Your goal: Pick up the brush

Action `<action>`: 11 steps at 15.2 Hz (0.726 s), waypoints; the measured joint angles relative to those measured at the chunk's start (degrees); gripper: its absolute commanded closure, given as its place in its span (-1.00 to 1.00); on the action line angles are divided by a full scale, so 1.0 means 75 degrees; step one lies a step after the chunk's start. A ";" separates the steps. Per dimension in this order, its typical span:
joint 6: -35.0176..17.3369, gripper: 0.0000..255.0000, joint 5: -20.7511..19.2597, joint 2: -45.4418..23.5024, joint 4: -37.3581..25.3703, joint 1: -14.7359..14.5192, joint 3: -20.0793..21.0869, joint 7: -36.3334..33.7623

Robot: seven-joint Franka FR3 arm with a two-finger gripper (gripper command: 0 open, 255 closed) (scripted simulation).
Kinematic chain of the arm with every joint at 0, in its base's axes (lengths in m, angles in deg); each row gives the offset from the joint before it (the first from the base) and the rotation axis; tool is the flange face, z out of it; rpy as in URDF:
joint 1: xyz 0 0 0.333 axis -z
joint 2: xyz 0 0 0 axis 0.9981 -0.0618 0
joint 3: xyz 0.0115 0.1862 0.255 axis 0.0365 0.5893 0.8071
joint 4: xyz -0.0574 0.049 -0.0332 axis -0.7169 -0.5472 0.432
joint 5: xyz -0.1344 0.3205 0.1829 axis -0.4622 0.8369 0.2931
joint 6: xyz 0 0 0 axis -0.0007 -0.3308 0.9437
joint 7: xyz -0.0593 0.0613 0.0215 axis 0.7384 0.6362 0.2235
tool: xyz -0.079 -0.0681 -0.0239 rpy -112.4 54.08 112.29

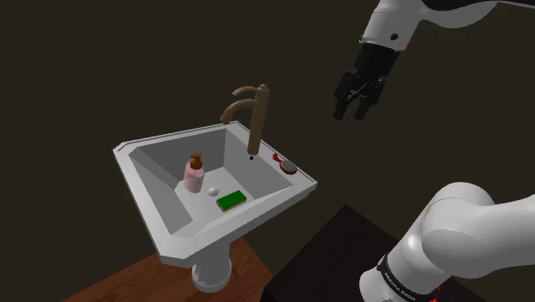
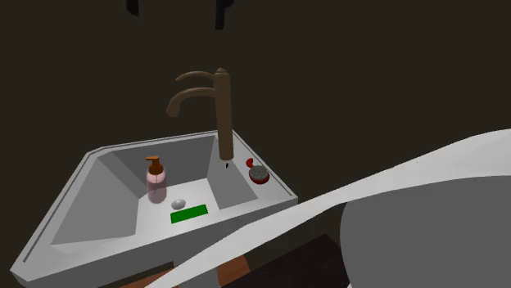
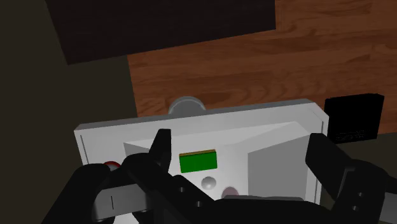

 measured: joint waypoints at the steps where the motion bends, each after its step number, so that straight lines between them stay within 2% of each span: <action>1: 0.0000 -1.00 0.0000 0.0000 0.0000 0.0000 0.0000 0.0000; 6: -0.0871 -1.00 -0.0298 -0.0467 0.0480 0.0061 -0.0299 0.0587; 11: -0.2059 -1.00 -0.0620 -0.1401 0.0798 0.0140 -0.0701 0.1323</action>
